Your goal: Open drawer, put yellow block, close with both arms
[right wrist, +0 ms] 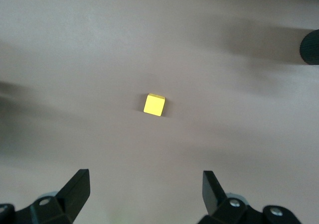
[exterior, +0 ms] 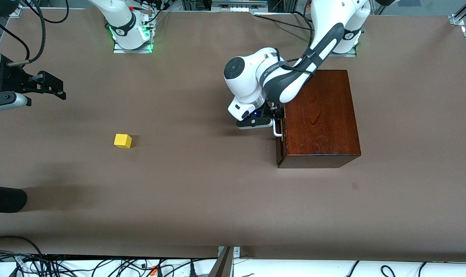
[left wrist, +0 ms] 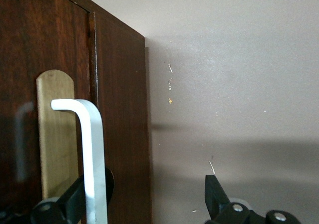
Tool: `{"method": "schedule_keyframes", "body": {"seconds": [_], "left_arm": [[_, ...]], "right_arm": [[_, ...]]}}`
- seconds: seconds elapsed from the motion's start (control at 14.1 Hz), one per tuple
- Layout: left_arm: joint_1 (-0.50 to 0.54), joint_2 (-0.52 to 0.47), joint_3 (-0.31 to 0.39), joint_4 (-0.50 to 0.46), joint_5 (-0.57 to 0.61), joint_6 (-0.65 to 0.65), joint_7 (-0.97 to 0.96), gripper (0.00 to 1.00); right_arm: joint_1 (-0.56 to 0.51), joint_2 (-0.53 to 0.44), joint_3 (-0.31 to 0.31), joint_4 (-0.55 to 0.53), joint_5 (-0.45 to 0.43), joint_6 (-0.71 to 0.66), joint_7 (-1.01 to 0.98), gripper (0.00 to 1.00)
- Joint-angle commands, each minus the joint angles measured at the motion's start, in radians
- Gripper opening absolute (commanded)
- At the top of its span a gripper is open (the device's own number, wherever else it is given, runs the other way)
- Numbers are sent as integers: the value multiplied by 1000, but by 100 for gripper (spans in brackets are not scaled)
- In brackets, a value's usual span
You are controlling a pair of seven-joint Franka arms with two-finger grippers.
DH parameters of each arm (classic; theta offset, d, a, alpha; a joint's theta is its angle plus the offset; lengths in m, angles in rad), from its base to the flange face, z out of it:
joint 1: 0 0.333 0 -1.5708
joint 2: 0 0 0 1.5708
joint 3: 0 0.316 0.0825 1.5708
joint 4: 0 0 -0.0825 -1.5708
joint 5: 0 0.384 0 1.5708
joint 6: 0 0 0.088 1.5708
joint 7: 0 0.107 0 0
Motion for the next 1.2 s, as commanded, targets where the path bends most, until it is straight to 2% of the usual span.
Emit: {"method": "schedule_keyframes", "body": {"seconds": [0.0, 1.13], "left_arm": [[-6, 4, -2, 10, 31, 5, -21, 100], [-25, 6, -9, 29, 12, 41, -41, 100]], "right_arm": [[-5, -1, 1, 6, 3, 2, -10, 100], [-10, 1, 1, 6, 1, 23, -12, 100]]}}
